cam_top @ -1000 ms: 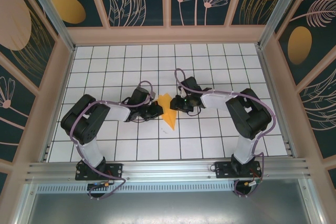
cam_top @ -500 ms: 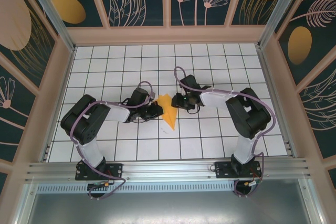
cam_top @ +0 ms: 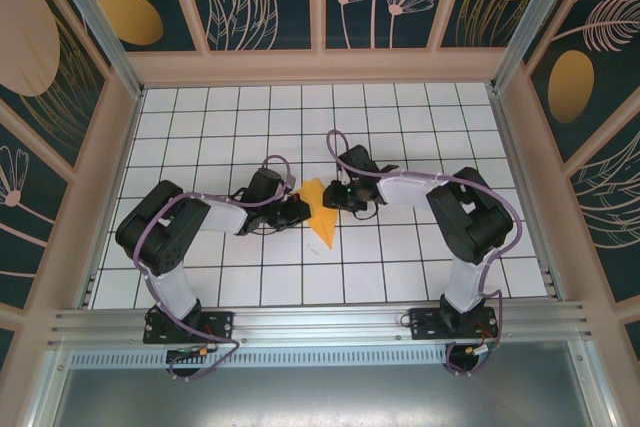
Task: Fold a paper plane with a square sheet of paper (pick it up from the middle)
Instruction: Turn over the paper at the center of the table.
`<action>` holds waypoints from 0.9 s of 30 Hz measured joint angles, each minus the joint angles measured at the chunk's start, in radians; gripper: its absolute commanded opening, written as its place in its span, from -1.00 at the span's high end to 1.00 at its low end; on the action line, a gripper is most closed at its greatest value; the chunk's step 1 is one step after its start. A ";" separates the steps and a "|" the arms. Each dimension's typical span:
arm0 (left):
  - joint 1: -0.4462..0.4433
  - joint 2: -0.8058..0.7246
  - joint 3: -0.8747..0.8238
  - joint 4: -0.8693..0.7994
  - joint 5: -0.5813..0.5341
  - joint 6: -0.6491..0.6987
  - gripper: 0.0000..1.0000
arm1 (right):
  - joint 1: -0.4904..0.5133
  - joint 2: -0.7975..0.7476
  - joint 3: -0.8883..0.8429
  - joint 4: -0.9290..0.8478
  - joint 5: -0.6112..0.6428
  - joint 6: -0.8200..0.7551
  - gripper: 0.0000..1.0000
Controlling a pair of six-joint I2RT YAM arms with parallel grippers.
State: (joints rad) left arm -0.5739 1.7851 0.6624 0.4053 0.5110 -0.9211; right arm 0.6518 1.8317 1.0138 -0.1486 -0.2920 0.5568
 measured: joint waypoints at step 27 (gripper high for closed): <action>0.000 0.000 -0.059 0.119 0.022 -0.080 1.00 | 0.019 -0.146 -0.261 0.278 -0.167 0.236 0.24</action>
State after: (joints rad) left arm -0.5743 1.7847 0.6037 0.5240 0.5331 -1.0016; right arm 0.6712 1.6855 0.7525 0.1299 -0.4587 0.7929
